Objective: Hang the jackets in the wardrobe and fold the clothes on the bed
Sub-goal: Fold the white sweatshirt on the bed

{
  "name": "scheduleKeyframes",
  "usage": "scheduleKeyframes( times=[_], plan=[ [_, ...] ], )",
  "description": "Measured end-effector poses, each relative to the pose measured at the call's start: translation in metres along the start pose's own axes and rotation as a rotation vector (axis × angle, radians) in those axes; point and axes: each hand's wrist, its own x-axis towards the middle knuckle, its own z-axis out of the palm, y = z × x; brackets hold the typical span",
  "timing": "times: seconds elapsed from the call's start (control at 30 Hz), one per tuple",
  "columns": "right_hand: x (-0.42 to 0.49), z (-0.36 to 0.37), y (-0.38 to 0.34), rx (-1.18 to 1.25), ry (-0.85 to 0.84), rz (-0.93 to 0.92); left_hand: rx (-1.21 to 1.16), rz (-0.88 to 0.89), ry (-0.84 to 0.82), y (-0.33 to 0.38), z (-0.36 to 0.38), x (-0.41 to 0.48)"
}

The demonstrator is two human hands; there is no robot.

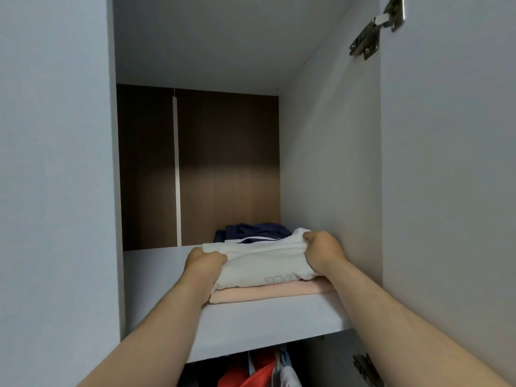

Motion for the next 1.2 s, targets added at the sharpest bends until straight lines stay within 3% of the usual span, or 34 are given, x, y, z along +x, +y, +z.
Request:
scheduleKeyframes(
  times=[0.17,0.33,0.4,0.43,0.53,0.6,0.73,0.9,1.2],
  plan=[
    [0.002,0.007,0.001,-0.294,-0.048,0.001,0.127,0.046,0.002,-0.003,0.001,0.000],
    [0.002,-0.003,-0.020,-0.492,0.164,-0.257,0.550,0.231,0.186,0.001,0.000,-0.005],
    [0.005,0.002,-0.029,-0.367,0.033,-0.366,0.692,0.473,0.304,0.003,0.003,-0.007],
    [0.006,0.006,-0.032,-0.311,-0.097,-0.334,0.715,0.593,0.319,0.006,0.006,-0.010],
    [0.008,0.017,-0.026,-0.132,-0.398,-0.060,0.832,0.761,0.191,0.024,0.020,-0.010],
    [0.009,0.021,-0.019,-0.121,-0.432,-0.018,0.971,0.695,-0.010,0.031,0.031,-0.005],
    [0.013,0.023,-0.019,-0.228,-0.463,-0.085,1.165,0.321,-0.355,0.022,0.042,0.005],
    [0.012,0.022,-0.021,-0.232,-0.489,-0.115,1.151,0.198,-0.410,0.025,0.041,0.004],
    [0.012,0.019,-0.022,-0.297,-0.528,0.012,1.217,0.171,-0.384,0.024,0.038,-0.004]
  ],
)
